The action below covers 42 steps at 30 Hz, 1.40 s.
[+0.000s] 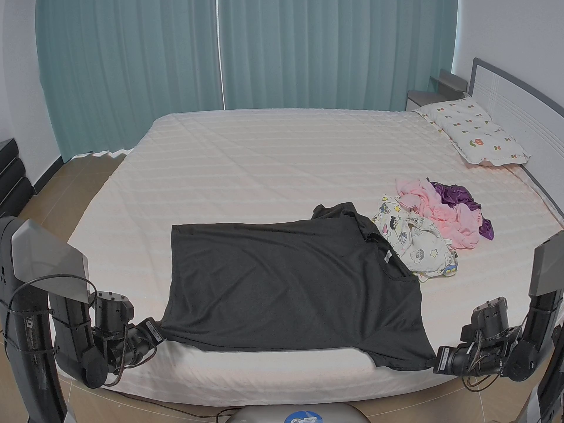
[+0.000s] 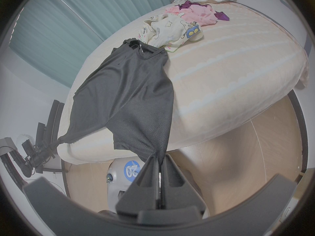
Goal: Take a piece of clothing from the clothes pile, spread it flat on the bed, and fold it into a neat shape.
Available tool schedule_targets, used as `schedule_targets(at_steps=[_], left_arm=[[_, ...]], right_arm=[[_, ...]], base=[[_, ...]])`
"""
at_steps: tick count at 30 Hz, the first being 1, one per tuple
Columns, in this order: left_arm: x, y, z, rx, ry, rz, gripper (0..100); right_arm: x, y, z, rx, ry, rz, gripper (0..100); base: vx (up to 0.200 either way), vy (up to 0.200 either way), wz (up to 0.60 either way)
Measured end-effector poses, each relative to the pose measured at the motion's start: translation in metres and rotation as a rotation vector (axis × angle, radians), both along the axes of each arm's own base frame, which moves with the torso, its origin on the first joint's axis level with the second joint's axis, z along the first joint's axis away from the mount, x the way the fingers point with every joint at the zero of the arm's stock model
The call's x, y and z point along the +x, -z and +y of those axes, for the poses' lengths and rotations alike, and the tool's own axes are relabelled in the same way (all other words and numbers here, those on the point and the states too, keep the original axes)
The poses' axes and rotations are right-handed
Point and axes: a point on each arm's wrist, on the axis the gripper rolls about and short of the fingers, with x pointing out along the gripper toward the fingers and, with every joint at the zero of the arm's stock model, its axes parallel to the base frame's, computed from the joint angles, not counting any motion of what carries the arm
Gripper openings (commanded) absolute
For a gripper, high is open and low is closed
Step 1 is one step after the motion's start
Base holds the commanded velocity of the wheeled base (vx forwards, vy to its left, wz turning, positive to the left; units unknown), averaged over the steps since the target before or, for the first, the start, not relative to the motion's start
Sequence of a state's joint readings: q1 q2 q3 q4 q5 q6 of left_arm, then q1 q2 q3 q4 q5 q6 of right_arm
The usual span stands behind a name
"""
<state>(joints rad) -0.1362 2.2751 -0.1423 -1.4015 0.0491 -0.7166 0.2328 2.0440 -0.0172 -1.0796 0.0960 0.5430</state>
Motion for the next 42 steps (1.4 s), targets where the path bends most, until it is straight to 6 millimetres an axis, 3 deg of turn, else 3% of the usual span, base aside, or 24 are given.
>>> schedule_targets(at_steps=[7, 22, 42], left_arm=[[-0.023, -0.001, 0.003, 0.111, 0.091, 0.044, 0], [-0.028, 0.0, 0.016, 0.252, 0.089, 0.079, 0], [-0.057, -0.009, 0.026, 0.382, 0.168, 0.32, 0]], right_arm=[[-0.012, -0.015, -0.007, -0.014, 0.009, 0.024, 0], [-0.036, -0.023, -0.005, -0.049, -0.058, 0.124, 0], [-0.058, -0.029, 0.0, -0.082, -0.147, 0.206, 0]], base=[[0.0, 0.0, 0.0], [0.0, 0.0, 0.0], [0.0, 0.0, 0.0]])
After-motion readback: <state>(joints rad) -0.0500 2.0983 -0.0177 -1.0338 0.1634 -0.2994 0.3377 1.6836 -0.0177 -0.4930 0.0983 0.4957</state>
